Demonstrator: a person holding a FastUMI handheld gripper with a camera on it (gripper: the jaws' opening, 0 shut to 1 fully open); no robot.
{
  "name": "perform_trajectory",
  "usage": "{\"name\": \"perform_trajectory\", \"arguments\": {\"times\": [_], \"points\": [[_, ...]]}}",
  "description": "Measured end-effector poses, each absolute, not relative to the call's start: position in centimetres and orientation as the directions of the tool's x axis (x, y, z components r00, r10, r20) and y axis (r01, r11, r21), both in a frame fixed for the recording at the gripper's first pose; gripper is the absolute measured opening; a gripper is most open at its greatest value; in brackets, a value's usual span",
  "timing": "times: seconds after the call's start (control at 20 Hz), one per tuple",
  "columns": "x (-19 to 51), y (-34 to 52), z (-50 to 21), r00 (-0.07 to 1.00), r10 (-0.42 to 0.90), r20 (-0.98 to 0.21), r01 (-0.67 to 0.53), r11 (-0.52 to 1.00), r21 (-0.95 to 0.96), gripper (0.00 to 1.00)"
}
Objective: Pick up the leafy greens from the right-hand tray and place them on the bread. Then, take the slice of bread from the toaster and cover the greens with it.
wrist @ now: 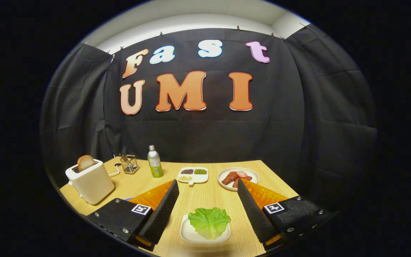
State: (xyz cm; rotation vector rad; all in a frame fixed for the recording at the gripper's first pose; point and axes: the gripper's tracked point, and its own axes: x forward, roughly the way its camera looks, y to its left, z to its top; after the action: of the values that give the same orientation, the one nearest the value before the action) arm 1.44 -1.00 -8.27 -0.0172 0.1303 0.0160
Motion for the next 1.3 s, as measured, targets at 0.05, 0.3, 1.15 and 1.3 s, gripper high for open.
{"name": "perform_trajectory", "arguments": {"times": [0.05, 0.3, 1.15, 1.3], "points": [[1.6, -0.9, -9.0, 0.990, 0.023, -0.142, -0.026, 0.999, -0.020, 0.99], [2.6, -0.3, -12.6, 0.976, 0.056, -0.212, -0.066, 0.997, -0.037, 0.99], [4.8, -1.0, -23.7, 0.878, 0.071, -0.473, -0.121, 0.990, -0.076, 0.99], [5.1, -1.1, -25.0, 0.865, 0.067, -0.498, -0.126, 0.988, -0.085, 1.00]]}}
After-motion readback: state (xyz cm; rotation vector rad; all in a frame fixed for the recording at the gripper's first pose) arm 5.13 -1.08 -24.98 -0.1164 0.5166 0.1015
